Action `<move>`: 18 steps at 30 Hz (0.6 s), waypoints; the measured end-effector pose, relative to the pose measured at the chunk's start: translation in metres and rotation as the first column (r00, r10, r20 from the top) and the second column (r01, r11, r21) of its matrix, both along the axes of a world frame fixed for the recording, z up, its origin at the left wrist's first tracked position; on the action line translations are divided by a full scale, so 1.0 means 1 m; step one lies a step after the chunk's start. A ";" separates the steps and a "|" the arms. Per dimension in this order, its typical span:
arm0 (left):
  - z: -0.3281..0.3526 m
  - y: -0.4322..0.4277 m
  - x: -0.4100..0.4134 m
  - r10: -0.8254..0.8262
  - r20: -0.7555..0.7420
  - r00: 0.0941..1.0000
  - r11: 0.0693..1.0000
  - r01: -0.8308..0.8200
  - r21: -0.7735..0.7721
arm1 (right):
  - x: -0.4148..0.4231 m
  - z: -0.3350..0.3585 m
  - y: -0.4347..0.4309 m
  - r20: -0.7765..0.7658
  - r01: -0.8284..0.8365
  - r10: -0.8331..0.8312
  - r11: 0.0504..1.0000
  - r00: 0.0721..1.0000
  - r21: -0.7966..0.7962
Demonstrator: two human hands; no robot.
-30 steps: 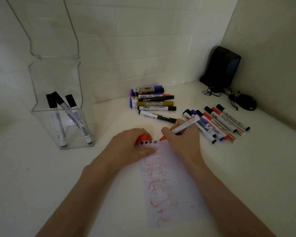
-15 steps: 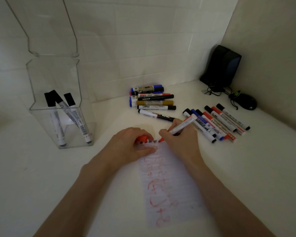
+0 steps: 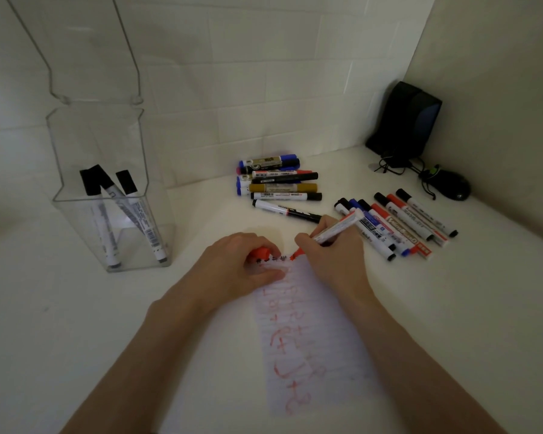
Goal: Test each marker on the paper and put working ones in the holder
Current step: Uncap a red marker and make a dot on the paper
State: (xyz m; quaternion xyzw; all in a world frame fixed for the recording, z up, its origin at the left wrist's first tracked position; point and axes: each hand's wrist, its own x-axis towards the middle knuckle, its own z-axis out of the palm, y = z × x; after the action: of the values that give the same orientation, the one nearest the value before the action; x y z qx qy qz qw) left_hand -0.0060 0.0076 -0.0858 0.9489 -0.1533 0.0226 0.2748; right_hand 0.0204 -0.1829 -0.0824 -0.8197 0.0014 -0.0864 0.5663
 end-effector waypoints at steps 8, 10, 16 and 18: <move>0.004 0.001 -0.004 -0.011 0.068 0.998 0.961 0.030 -0.274 | 0.001 0.015 -0.004 -0.037 0.118 -0.112 0.958 0.993 0.260; 0.003 0.002 -0.004 -0.008 0.086 0.996 0.959 0.032 -0.281 | 0.000 0.021 -0.004 -0.063 0.128 -0.114 0.944 0.991 0.304; 0.006 -0.001 -0.001 0.056 0.009 0.998 0.885 -0.045 -0.463 | -0.008 0.033 -0.004 -0.094 -0.044 0.103 0.871 0.990 0.489; 0.008 -0.002 -0.002 0.054 0.018 0.998 0.876 -0.038 -0.481 | -0.008 0.034 -0.003 -0.082 -0.066 0.121 0.871 0.989 0.487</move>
State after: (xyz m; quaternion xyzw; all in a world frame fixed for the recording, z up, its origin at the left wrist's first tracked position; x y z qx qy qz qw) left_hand -0.0077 0.0052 -0.0778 0.8542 -0.1245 0.0812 0.4983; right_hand 0.0119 -0.1854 -0.0484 -0.6551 0.0142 -0.0103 0.7553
